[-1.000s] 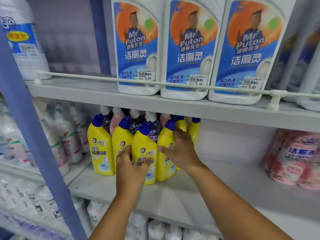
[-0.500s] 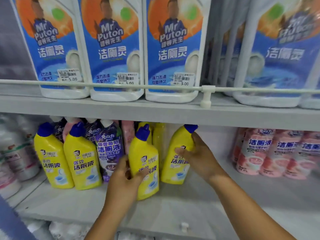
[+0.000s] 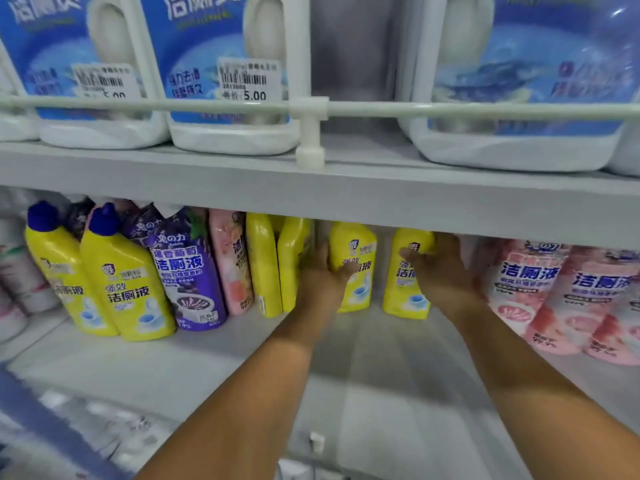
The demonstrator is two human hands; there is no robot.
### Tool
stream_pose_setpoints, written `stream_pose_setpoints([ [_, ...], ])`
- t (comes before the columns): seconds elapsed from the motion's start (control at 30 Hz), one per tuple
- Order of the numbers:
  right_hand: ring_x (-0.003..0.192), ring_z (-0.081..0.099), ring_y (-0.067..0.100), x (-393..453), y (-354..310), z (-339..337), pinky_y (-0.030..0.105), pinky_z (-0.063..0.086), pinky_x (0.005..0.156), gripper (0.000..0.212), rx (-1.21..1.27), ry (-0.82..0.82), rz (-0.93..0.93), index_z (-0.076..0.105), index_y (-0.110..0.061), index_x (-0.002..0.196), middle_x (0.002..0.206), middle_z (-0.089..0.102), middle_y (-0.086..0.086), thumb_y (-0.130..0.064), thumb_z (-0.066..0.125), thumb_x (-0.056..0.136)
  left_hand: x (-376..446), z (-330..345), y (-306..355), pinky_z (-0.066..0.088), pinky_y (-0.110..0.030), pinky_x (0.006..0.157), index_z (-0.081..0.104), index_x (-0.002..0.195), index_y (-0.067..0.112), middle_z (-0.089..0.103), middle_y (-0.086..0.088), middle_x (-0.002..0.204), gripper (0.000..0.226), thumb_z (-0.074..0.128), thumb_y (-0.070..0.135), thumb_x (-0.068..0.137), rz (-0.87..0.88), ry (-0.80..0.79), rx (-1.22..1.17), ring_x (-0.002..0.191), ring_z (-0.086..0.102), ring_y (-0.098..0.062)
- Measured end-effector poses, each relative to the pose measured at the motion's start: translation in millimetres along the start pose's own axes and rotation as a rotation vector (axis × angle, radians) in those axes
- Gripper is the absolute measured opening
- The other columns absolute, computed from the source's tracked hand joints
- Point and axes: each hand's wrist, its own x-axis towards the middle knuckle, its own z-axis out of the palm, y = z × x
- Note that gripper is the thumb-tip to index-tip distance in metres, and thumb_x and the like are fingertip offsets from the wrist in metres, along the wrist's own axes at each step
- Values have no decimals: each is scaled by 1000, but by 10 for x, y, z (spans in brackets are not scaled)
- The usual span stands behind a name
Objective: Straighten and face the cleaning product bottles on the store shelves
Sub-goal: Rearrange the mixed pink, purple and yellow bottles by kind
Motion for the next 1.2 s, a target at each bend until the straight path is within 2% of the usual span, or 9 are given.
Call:
stream_pose_setpoints([
  [0.17, 75, 52, 1, -52, 10, 98, 34, 46, 100, 69, 10, 42, 15, 32, -29, 152, 126, 41, 12, -23, 68, 94, -24, -108, 148, 46, -27, 81, 60, 128, 12, 72, -9, 115, 46, 76, 24, 87, -1, -53, 160, 107, 67, -28],
  [0.33, 129, 44, 34, -153, 25, 169, 29, 33, 99, 69, -128, 269, -24, 39, -10, 149, 128, 56, 27, -21, 72, 89, -437, -667, 59, 58, -28, 82, 62, 127, 17, 70, -3, 114, 34, 71, 17, 94, -6, -3, 3, 88, 70, -10],
  [0.43, 114, 58, 39, -429, -43, 372, 36, 46, 95, 53, -66, 524, -143, 51, -7, 135, 123, 60, 16, -31, 64, 90, -693, -1298, -45, 47, -7, 69, 66, 110, 23, 72, 2, 102, 25, 73, 9, 91, 15, 196, -159, 76, 66, 8],
  [0.53, 90, 64, 13, -727, -496, 863, 20, 51, 78, 23, 230, 323, -169, 59, -10, 116, 114, 63, 3, -11, 65, 94, -846, -2118, -102, 49, -11, 75, 68, 101, 32, 74, 11, 96, 21, 71, 12, 94, -6, 396, -163, 84, 68, 7],
  [0.7, 79, 61, -12, -928, -1430, 1814, 7, 45, 70, 17, 323, -25, -207, 65, -19, 105, 105, 66, -9, -10, 71, 92, -672, -3111, -208, 55, -31, 90, 64, 110, 26, 70, 7, 107, 16, 69, 21, 96, 90, 580, -19, 98, 67, -7],
  [0.93, 124, 54, 23, -888, -2070, 2516, 40, 47, 104, 80, -67, -97, -375, 53, -25, 140, 133, 59, 1, -60, 70, 70, -277, -3406, -450, 51, -38, 98, 51, 143, 26, 64, -2, 130, 65, 80, 32, 85, 170, 294, 283, 116, 62, -26],
  [1.03, 108, 61, 20, -859, -2084, 2522, 42, 52, 91, 65, -65, -87, -321, 58, -25, 119, 113, 66, -3, -57, 78, 66, -240, -3385, -521, 47, -39, 91, 57, 138, 12, 64, -16, 120, 66, 85, 26, 80, 277, 281, 414, 110, 59, -38],
  [1.13, 100, 65, 1, -939, -1991, 2458, 25, 53, 89, 50, 62, -245, -204, 56, -31, 114, 107, 69, -15, -35, 86, 75, -311, -3387, -474, 47, -38, 79, 50, 142, 23, 66, -9, 120, 68, 81, 35, 83, 153, 162, 321, 109, 62, -37],
  [1.2, 103, 67, 4, -993, -1858, 2435, 30, 56, 93, 45, 133, -254, -153, 58, -36, 112, 113, 71, -9, -31, 86, 77, -404, -3354, -487, 41, -34, 71, 42, 146, 29, 68, -3, 105, 71, 78, 37, 86, 83, 68, 281, 102, 64, -37],
])
